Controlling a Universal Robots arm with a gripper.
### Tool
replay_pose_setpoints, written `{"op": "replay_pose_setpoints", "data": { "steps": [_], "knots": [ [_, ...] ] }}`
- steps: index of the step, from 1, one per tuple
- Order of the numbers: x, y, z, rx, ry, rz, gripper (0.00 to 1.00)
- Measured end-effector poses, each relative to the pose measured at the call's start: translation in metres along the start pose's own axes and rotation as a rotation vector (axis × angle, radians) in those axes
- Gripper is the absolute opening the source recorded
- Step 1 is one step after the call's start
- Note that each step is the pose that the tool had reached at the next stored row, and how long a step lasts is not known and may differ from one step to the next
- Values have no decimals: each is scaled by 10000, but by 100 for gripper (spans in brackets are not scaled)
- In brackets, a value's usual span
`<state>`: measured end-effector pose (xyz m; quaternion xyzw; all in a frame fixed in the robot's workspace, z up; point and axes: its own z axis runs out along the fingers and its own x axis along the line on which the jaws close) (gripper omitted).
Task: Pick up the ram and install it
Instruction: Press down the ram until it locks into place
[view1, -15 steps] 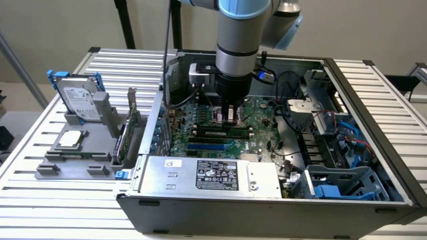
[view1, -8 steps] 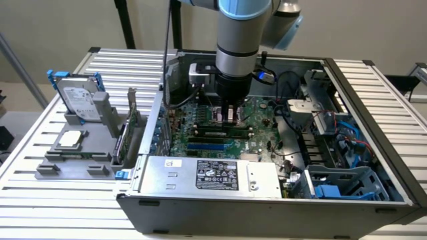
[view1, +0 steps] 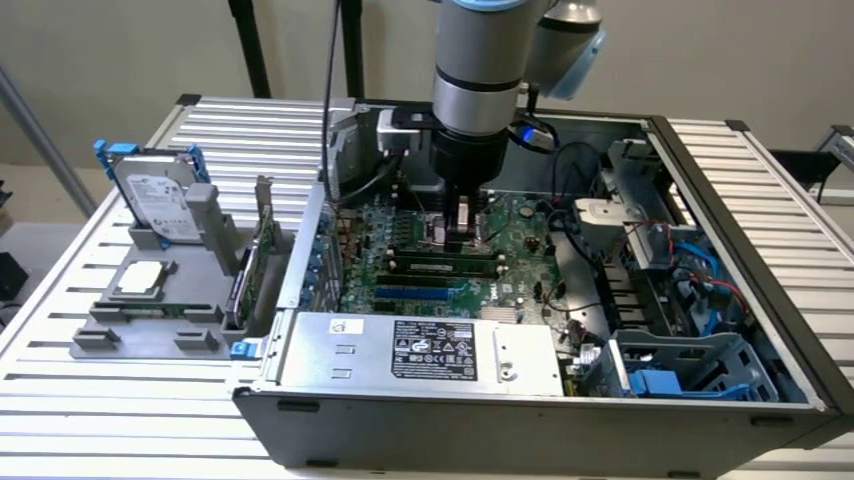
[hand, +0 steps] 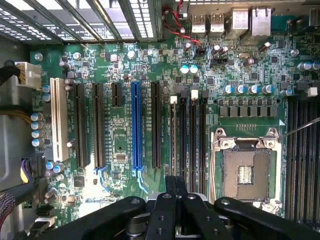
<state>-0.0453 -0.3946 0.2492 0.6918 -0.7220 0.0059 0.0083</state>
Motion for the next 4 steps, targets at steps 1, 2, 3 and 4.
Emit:
{"op": "replay_pose_setpoints", "data": {
  "steps": [1,2,3,4],
  "knots": [
    [0,0,0,1,-1,0,11],
    [0,0,0,0,0,0,11],
    [0,0,0,0,0,0,11],
    [0,0,0,0,0,0,11]
  ]
}}
